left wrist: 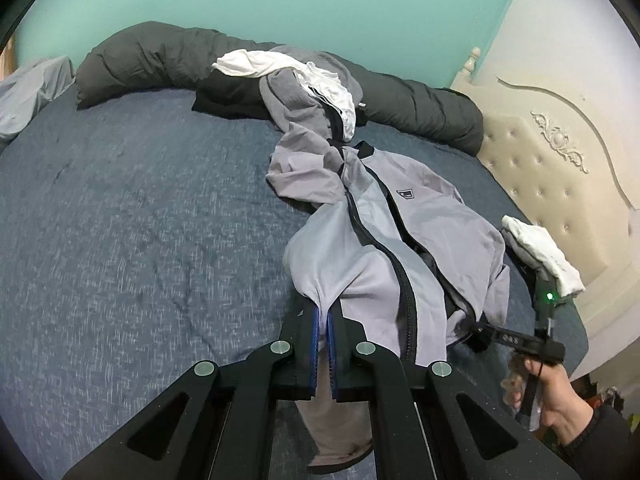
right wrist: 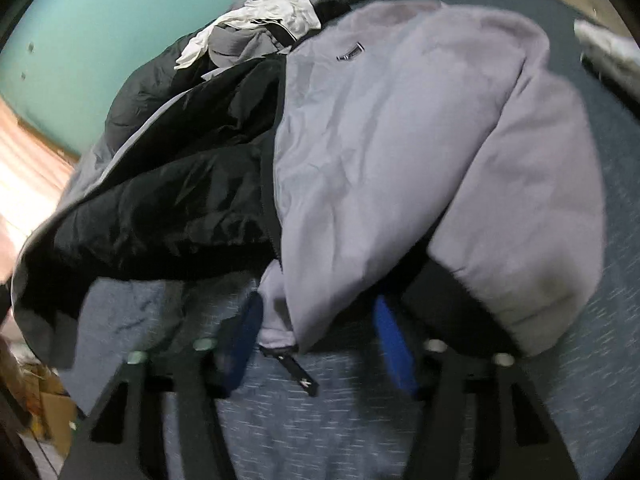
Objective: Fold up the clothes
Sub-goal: 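Lift and spread the jacket fronts apart with both tools, exposing the black lining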
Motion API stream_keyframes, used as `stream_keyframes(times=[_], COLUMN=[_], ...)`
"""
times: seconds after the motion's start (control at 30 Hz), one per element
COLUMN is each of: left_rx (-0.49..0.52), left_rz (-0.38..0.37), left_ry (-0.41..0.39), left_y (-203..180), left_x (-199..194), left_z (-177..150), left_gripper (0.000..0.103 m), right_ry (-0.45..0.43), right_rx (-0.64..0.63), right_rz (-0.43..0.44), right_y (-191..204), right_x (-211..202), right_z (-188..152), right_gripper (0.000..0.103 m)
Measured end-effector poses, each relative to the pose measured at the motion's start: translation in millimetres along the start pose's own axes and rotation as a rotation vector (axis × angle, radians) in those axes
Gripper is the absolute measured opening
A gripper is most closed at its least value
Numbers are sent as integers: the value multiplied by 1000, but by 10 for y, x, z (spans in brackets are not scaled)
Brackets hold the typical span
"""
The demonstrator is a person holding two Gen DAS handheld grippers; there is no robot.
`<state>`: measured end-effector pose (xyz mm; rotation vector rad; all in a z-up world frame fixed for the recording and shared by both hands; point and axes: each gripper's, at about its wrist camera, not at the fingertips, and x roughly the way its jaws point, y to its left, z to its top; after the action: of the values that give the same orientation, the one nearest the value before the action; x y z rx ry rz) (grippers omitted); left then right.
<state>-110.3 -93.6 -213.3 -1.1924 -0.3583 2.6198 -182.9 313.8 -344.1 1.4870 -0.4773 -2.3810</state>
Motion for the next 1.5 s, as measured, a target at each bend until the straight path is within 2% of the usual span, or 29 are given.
stream_keyframes(times=[0.03, 0.07, 0.17, 0.33, 0.57, 0.83, 0.93, 1.03, 1.27, 1.43, 1.5], left_rx=[-5, -11, -29, -40, -46, -34, -40, -48, -65, -46, -43], left_rz=[-2, -2, -2, 14, 46, 89, 113, 124, 136, 154, 154], left_ry=[-1, -4, -11, -32, -75, -114, -106, -67, 25, 92, 97], left_y=[25, 58, 158, 327, 545, 761, 860, 909, 934, 890, 887], left_x=[-23, -48, -121, -344, -894, -1525, -1611, -1496, -1120, -933, -934], left_z=[-13, -17, -26, -12, 8, -84, -153, -265, -575, -757, -801], left_gripper=[3, 3, 3, 3, 2, 2, 2, 3, 3, 3, 3], right_ry=[9, 14, -12, -79, -150, -119, -69, -17, 110, 233, 259], right_rx=[7, 4, -32, -96, -168, -232, -263, -274, -295, -326, -354], right_rz=[2, -3, 2, 23, 4, -49, -67, -75, -48, -37, -66], right_y=[0, 20, 112, 269, 363, 459, 516, 577, 731, 805, 781], right_x=[19, 8, -186, -734, -1628, -2237, -2190, -1991, -1206, -738, -717], right_z=[3, 1, 8, 136, 300, 337, 259, 135, -267, -563, -643], right_gripper=[17, 10, 7, 6, 5, 5, 5, 6, 6, 12, 15])
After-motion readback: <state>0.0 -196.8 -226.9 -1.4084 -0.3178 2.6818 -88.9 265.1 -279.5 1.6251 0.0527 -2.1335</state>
